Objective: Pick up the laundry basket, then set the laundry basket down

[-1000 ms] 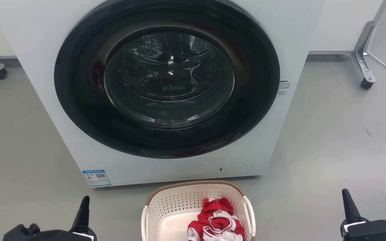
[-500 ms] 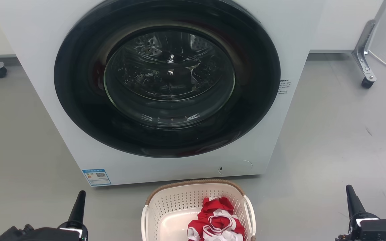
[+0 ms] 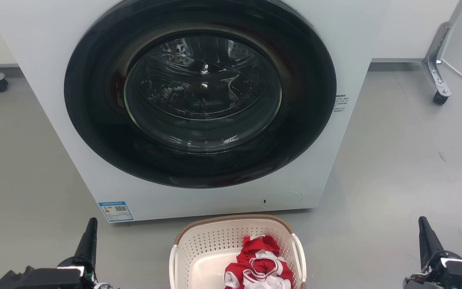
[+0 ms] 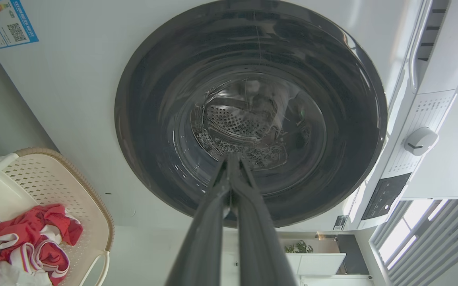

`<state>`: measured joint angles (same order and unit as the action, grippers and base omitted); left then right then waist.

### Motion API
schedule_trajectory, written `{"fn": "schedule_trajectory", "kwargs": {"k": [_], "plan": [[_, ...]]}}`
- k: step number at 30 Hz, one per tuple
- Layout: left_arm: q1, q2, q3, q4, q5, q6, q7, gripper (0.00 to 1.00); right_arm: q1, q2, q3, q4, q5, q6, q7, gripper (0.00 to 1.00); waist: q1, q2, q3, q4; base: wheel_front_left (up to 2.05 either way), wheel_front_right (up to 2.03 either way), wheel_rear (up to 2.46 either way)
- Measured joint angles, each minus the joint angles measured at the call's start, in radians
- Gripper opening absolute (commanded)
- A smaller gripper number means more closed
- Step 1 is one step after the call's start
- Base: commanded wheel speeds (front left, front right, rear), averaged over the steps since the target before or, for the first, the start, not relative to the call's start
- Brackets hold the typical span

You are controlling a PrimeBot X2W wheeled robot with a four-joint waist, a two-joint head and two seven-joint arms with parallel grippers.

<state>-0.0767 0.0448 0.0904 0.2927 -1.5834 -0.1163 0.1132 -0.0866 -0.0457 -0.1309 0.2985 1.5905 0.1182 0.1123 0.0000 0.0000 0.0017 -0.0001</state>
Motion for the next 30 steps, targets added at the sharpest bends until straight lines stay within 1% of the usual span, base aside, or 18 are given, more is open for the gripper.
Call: {"fn": "schedule_trajectory", "kwargs": {"k": [2, 30], "plan": [[-0.004, -0.001, 0.001, 0.000, -0.013, -0.007, 0.000, 0.00, -0.004, 0.001, -0.002, 0.000, 0.005, 0.001, 0.001, 0.00, 0.0000, 0.0000, 0.000, 0.000, 0.00, 0.00, 0.00], [-0.004, -0.002, 0.001, 0.002, -0.017, -0.007, 0.000, 0.00, -0.005, 0.002, -0.003, 0.000, 0.005, 0.002, 0.001, 0.00, 0.0000, 0.0000, 0.000, 0.000, 0.00, 0.00, 0.00]]}}
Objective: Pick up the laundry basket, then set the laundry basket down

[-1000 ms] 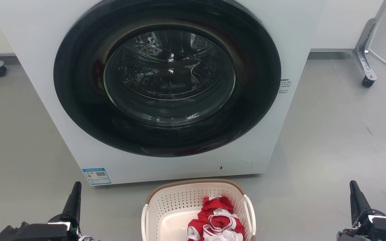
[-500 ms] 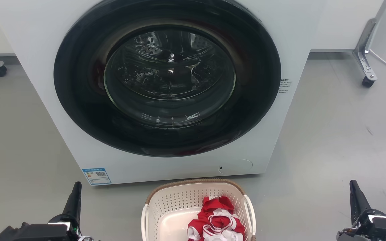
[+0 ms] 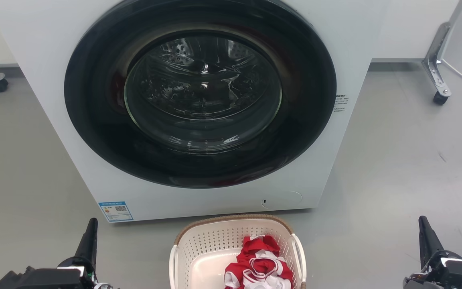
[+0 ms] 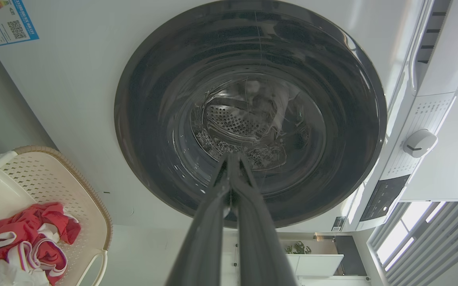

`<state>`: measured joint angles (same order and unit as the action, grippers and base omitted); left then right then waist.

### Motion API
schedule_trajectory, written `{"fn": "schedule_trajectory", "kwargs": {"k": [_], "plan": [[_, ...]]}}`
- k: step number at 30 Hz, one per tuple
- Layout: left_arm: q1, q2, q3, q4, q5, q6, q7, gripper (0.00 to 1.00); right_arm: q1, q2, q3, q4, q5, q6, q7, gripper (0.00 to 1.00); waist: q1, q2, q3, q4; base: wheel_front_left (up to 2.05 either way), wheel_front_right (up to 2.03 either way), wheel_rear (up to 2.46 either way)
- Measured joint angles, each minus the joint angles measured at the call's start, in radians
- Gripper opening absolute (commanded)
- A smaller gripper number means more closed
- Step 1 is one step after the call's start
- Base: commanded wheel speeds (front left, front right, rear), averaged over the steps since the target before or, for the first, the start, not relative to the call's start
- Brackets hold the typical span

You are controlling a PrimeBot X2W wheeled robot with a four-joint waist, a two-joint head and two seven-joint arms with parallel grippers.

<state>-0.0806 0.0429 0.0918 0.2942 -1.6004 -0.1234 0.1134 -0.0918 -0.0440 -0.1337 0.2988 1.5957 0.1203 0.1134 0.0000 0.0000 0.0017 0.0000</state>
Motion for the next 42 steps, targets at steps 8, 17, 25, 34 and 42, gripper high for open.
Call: {"fn": "schedule_trajectory", "kwargs": {"k": [8, 17, 25, 34, 42], "plan": [[0.000, 0.000, 0.000, 0.000, 0.000, 0.000, 0.000, 0.00, 0.000, 0.000, 0.000, 0.000, 0.000, 0.000, 0.000, 0.00, 0.0000, 0.0000, 0.000, 0.000, 0.00, 0.00, 0.00], [0.000, 0.000, 0.000, 0.001, 0.000, 0.000, 0.000, 0.00, 0.000, 0.000, 0.000, 0.000, 0.000, 0.000, 0.000, 0.00, 0.0000, 0.0000, 0.000, 0.000, 0.00, 0.00, 0.00], [0.000, 0.000, 0.000, 0.001, 0.000, 0.000, 0.000, 0.00, 0.000, 0.000, 0.000, 0.000, 0.000, 0.000, 0.000, 0.00, 0.0000, 0.0000, 0.000, 0.000, 0.00, 0.00, 0.00], [0.000, 0.000, 0.000, 0.001, 0.000, 0.000, 0.000, 0.00, 0.000, 0.000, 0.000, 0.000, 0.000, 0.000, 0.000, 0.00, 0.0000, 0.0000, 0.000, 0.000, 0.00, 0.00, 0.00], [0.000, 0.000, 0.000, 0.001, 0.000, 0.000, 0.000, 0.00, 0.000, 0.000, 0.000, -0.001, 0.000, 0.000, 0.000, 0.00, 0.0000, 0.0000, 0.000, 0.000, 0.00, 0.00, 0.00]]}}
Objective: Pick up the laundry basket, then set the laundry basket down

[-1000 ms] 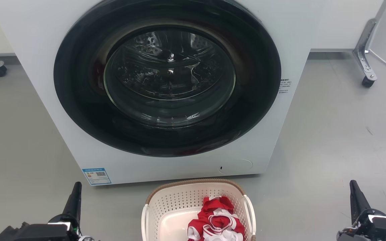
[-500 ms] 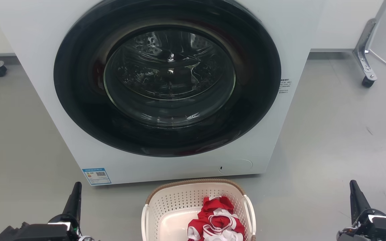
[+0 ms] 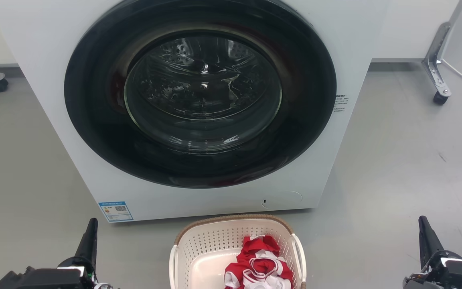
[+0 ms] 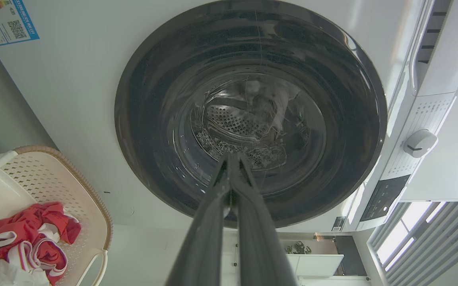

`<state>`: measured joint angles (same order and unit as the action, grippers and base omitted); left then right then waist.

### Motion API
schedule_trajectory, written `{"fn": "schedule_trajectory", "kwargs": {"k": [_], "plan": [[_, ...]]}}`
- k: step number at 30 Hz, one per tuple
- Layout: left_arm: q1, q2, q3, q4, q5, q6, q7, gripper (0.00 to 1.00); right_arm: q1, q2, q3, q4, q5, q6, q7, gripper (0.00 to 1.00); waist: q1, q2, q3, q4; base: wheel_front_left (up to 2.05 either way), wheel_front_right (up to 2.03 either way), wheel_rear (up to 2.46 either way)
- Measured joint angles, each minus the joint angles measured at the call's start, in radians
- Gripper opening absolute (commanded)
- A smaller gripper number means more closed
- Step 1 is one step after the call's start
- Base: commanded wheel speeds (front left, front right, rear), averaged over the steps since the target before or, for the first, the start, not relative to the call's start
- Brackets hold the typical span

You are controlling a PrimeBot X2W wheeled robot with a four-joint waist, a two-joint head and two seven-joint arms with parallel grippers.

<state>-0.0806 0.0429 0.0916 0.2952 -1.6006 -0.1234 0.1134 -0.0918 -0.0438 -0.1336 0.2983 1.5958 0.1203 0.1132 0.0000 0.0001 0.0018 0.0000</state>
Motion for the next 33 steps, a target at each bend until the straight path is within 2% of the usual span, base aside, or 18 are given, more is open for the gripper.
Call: {"fn": "schedule_trajectory", "kwargs": {"k": [33], "plan": [[0.000, 0.000, 0.000, 0.000, 0.000, 0.000, 0.000, 0.00, 0.000, 0.000, 0.000, 0.000, 0.000, 0.000, 0.000, 0.00, 0.0000, 0.0000, 0.000, 0.000, 0.00, 0.00, 0.00]]}}
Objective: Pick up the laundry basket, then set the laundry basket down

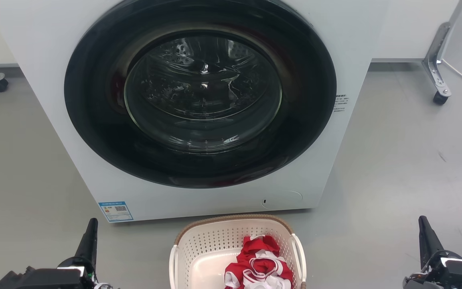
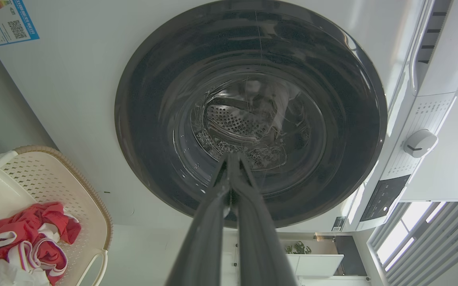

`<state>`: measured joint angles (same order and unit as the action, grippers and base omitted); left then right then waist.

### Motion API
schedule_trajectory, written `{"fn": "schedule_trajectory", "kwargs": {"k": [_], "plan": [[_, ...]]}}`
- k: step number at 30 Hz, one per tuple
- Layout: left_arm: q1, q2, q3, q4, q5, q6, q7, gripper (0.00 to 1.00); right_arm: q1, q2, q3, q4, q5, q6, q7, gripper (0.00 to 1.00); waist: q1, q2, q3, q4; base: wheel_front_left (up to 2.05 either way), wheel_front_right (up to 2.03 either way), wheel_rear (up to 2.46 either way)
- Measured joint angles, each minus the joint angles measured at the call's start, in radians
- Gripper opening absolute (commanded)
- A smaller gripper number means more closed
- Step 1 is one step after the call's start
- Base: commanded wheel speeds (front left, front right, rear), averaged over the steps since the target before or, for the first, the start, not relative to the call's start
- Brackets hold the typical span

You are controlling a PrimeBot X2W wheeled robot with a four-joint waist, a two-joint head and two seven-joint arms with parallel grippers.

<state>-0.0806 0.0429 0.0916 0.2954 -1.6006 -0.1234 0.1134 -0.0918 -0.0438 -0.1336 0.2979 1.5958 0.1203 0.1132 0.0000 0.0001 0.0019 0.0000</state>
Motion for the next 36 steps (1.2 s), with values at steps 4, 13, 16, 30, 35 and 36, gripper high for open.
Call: {"fn": "schedule_trajectory", "kwargs": {"k": [4, 13, 16, 30, 35, 36], "plan": [[0.000, 0.000, 0.000, 0.000, 0.000, 0.000, 0.000, 0.00, 0.000, 0.000, 0.000, 0.000, 0.000, 0.000, 0.000, 0.00, 0.0000, -0.0001, 0.000, 0.000, 0.00, 0.00, 0.00], [0.000, 0.000, 0.000, 0.000, 0.000, 0.000, 0.000, 0.00, 0.000, 0.000, 0.000, 0.000, 0.000, 0.000, 0.000, 0.00, 0.0000, -0.0001, 0.000, 0.000, 0.00, 0.00, 0.00], [0.000, 0.000, 0.000, 0.000, 0.000, 0.000, 0.000, 0.00, 0.000, 0.000, 0.000, 0.000, 0.000, 0.000, 0.000, 0.00, 0.0000, -0.0001, 0.000, 0.000, 0.00, 0.00, 0.00], [0.000, 0.000, 0.000, 0.000, 0.000, 0.000, 0.000, 0.00, 0.000, 0.000, 0.000, 0.000, 0.000, 0.000, 0.000, 0.00, 0.0000, -0.0001, 0.000, 0.000, 0.00, 0.00, 0.00], [0.000, 0.000, 0.000, 0.000, 0.000, 0.000, 0.000, 0.00, 0.000, 0.000, 0.000, -0.001, 0.000, 0.000, 0.000, 0.00, 0.0000, -0.0001, 0.000, 0.000, 0.00, 0.00, 0.00], [0.000, 0.000, 0.000, 0.000, 0.000, 0.000, 0.000, 0.00, 0.000, 0.000, 0.000, -0.001, 0.000, 0.000, 0.000, 0.00, 0.0000, 0.0000, 0.000, 0.000, 0.00, 0.00, 0.00]]}}
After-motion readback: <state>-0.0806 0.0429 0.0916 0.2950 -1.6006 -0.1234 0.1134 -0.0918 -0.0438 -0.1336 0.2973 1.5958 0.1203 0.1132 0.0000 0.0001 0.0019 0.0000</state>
